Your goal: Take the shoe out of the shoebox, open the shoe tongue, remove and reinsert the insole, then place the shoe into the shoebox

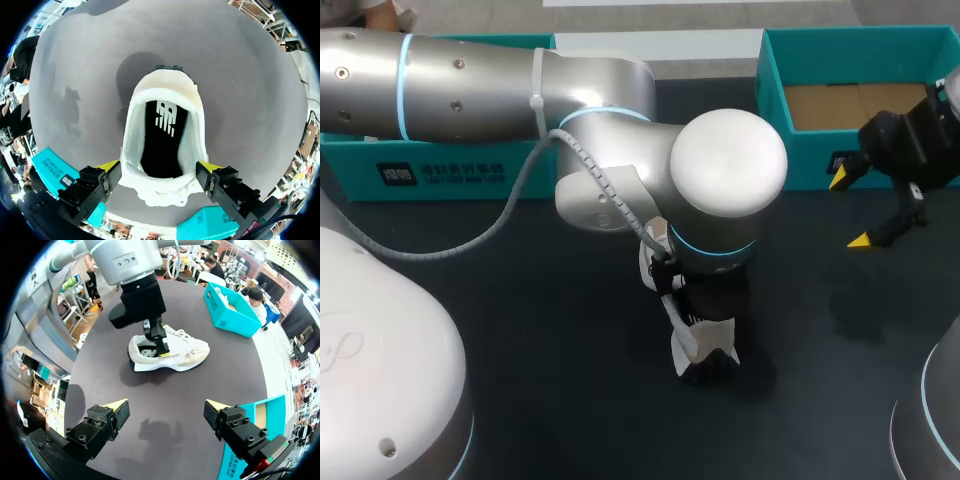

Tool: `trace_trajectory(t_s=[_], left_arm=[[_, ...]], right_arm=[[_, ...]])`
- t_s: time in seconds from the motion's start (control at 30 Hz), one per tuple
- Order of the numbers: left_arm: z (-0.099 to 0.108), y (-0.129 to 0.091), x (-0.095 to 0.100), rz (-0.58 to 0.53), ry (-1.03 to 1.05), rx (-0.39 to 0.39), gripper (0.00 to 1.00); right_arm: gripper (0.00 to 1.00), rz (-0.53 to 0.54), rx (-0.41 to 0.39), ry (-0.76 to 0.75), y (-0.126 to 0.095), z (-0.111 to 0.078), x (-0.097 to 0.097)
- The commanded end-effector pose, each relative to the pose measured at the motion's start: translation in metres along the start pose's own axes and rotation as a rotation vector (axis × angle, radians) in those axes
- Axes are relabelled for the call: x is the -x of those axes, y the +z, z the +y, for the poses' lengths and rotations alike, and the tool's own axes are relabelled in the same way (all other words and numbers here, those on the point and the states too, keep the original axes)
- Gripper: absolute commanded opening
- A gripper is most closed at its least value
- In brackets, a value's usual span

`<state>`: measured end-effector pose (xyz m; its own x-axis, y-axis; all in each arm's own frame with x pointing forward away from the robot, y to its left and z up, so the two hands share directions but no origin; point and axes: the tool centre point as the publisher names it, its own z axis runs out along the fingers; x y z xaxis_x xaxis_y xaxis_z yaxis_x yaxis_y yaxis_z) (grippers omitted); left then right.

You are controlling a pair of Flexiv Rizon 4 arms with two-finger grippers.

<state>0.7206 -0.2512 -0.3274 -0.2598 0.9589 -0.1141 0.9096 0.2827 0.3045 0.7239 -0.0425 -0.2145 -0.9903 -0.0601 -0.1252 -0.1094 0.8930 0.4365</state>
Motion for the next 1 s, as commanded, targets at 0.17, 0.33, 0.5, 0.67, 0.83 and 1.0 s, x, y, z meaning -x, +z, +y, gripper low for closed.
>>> trace_trajectory(t_s=[0.17, 0.33, 0.5, 0.67, 0.83, 1.0], left_arm=[[0.029, -0.024, -0.003, -0.036, -0.028, 0.003, 1.0], [0.044, -0.026, -0.002, -0.032, -0.048, 0.016, 1.0], [0.049, -0.03, -0.004, -0.034, -0.052, 0.012, 1.0], [0.055, -0.02, -0.001, -0.003, -0.038, -0.003, 0.47], [0.053, -0.014, 0.0, 0.008, -0.017, -0.004, 0.31], [0.04, -0.003, -0.002, 0.009, 0.0, -0.03, 0.24]], right_arm=[[1.0, 0.0, -0.003, 0.001, 0.001, 0.0, 0.0], [1.0, 0.0, -0.003, 0.001, 0.001, 0.0, 0.0], [1.0, 0.0, -0.003, 0.001, 0.001, 0.0, 0.0], [1.0, 0.0, -0.003, 0.001, 0.001, 0.0, 0.0], [1.0, 0.0, -0.003, 0.001, 0.001, 0.0, 0.0], [1.0, 0.0, -0.003, 0.001, 0.001, 0.0, 0.0]])
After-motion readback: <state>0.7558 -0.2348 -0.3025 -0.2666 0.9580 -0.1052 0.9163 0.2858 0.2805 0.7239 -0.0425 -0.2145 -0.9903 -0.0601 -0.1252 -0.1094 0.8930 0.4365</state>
